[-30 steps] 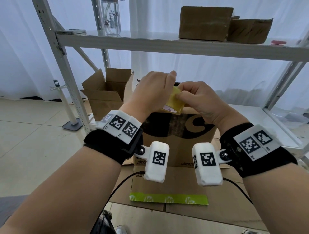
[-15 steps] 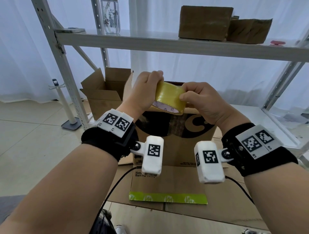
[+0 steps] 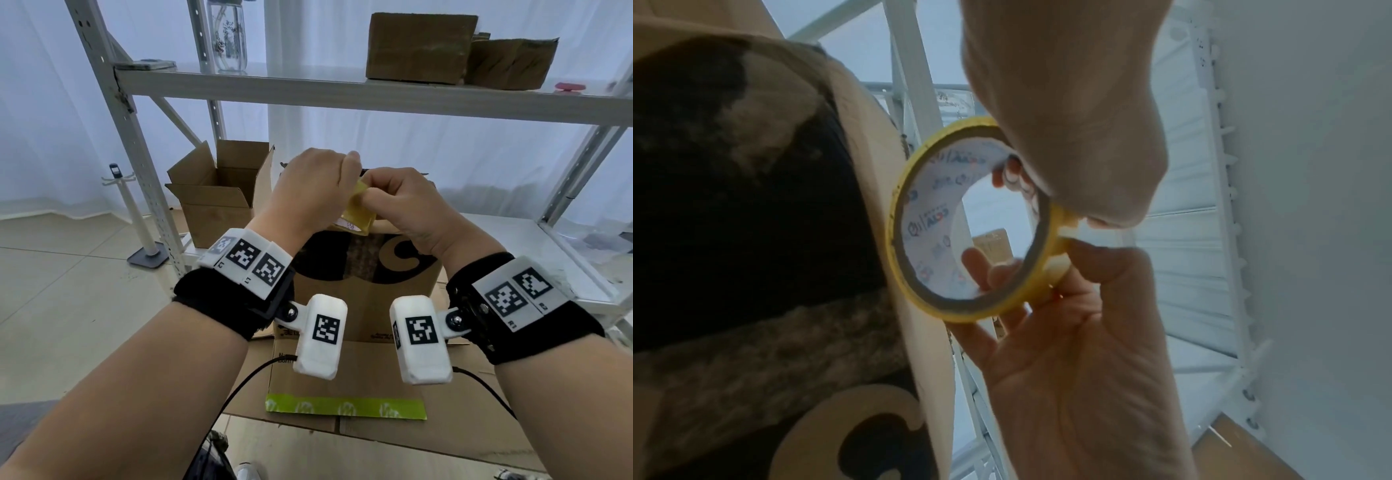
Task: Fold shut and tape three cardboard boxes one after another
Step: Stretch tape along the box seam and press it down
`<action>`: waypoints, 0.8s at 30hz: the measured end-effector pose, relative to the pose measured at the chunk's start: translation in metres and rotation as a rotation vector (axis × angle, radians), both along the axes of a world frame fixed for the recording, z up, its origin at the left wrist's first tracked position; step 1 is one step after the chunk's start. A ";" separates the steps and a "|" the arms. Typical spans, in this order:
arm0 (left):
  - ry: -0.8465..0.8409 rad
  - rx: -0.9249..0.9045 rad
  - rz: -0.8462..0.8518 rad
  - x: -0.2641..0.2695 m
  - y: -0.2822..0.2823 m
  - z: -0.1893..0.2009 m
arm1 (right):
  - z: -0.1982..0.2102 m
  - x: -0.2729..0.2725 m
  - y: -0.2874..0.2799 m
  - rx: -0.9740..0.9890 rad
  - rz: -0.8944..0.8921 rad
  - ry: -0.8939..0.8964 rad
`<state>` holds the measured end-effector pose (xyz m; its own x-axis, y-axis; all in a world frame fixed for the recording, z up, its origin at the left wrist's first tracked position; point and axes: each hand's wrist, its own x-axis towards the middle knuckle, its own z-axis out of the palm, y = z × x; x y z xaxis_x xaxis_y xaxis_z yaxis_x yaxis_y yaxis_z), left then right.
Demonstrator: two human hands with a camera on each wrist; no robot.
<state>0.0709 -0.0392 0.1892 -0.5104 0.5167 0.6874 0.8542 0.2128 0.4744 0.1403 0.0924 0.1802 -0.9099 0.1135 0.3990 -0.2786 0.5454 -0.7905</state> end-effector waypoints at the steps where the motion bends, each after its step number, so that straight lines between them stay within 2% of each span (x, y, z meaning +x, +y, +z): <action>1: -0.047 0.016 -0.022 -0.001 0.001 0.001 | 0.000 0.000 0.000 -0.011 0.007 0.003; 3: -0.248 0.080 -0.083 -0.006 0.001 0.004 | 0.000 0.000 0.000 -0.039 0.040 -0.002; 6: -0.604 0.379 -0.162 -0.023 -0.003 -0.004 | 0.001 0.002 0.006 -0.161 0.117 0.005; 8: -0.751 0.519 -0.177 -0.030 -0.005 -0.011 | 0.002 0.003 0.007 -0.196 0.172 0.009; 12: -0.717 0.476 -0.091 -0.024 -0.004 -0.012 | 0.004 0.002 0.007 -0.150 0.169 -0.003; 18: -0.461 0.248 -0.063 -0.015 -0.004 -0.004 | 0.003 0.001 0.007 -0.068 0.135 -0.026; 24: -0.376 0.173 -0.028 -0.012 -0.007 0.001 | 0.003 0.001 0.008 -0.057 0.136 -0.026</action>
